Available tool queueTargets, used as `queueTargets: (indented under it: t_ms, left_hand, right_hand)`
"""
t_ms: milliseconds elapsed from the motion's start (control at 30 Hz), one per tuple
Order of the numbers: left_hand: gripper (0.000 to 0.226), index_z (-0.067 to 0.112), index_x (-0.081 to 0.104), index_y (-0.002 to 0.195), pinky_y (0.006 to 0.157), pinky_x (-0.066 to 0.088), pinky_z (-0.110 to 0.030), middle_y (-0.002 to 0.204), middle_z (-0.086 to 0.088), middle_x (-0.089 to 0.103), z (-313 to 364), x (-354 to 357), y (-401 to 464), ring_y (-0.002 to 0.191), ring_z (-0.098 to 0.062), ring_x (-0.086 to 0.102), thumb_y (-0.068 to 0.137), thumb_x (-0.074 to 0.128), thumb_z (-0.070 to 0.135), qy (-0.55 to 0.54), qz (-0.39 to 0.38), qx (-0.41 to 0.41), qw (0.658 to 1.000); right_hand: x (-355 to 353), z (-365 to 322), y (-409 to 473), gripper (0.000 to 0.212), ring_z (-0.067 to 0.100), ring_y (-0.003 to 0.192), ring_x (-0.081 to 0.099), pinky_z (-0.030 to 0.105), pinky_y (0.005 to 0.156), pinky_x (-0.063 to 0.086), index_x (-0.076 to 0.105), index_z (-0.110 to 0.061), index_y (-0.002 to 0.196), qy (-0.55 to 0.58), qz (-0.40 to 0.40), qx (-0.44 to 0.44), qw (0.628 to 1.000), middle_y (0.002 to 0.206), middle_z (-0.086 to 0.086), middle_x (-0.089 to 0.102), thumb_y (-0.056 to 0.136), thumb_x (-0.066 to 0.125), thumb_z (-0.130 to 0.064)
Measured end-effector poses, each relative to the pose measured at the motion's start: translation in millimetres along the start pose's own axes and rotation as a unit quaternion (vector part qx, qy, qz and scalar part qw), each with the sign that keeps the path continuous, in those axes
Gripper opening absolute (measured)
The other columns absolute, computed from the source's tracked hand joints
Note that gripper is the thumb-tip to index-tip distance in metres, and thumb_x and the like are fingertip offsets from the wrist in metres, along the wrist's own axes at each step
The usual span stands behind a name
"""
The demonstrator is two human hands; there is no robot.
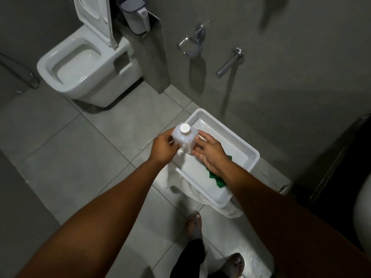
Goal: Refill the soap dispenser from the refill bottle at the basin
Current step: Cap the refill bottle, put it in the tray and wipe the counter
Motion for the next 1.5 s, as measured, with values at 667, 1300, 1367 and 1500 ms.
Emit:
queueTargets:
  t_ms: [667,1300,1367,1500]
  left_hand:
    - [0.057,0.017,0.049,0.15,0.125,0.024,-0.049,0.156,-0.006,0.048,12.8,86.9,-117.7,0.15,-0.031,0.034,0.104,0.045,0.05,0.275,-0.085,0.122,0.95]
    - [0.081,0.014,0.001,0.164,0.127,-0.005,-0.052,0.172,-0.012,-0.001,-13.4,111.0,-120.6,0.159,-0.031,-0.01,0.102,0.007,0.065,0.511,-0.189,0.131,0.828]
    - [0.079,0.014,0.004,0.164,0.128,-0.003,-0.051,0.172,-0.012,0.002,13.5,105.4,-129.2,0.159,-0.031,-0.005,0.103,0.01,0.064,0.513,-0.182,0.153,0.825]
    - [0.08,0.013,0.006,0.164,0.128,0.003,-0.051,0.172,-0.013,0.003,89.8,108.5,-151.9,0.16,-0.029,-0.002,0.103,0.01,0.064,0.509,-0.172,0.213,0.816]
  right_hand:
    - [-79.0,-12.5,-57.8,0.038,0.035,0.123,0.052,0.042,0.107,0.044,0.051,-0.009,0.14,-0.579,0.117,-0.183,0.786,0.135,0.018,0.053,0.102,0.046,-0.017]
    - [-79.5,5.7,-70.8,0.066,0.037,0.127,0.037,0.049,0.101,0.045,0.026,-0.034,0.152,-0.657,0.13,-0.133,0.731,0.15,0.014,0.021,0.097,0.052,-0.011]
    - [-85.1,-11.2,-111.4,0.059,0.036,0.13,0.037,0.048,0.106,0.043,0.03,-0.033,0.151,-0.609,0.142,-0.181,0.759,0.152,0.012,0.022,0.099,0.054,-0.018]
    - [-116.9,-28.0,-214.1,0.062,0.036,0.14,0.035,0.045,0.118,0.033,0.038,-0.028,0.151,-0.52,0.152,-0.242,0.805,0.155,0.015,0.024,0.095,0.062,-0.015]
Point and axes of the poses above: each hand's wrist, its own y-axis towards the middle knuckle, its own x-axis out of the palm, z = x × y, the point moved 9 cm from there along y, towards the middle knuckle
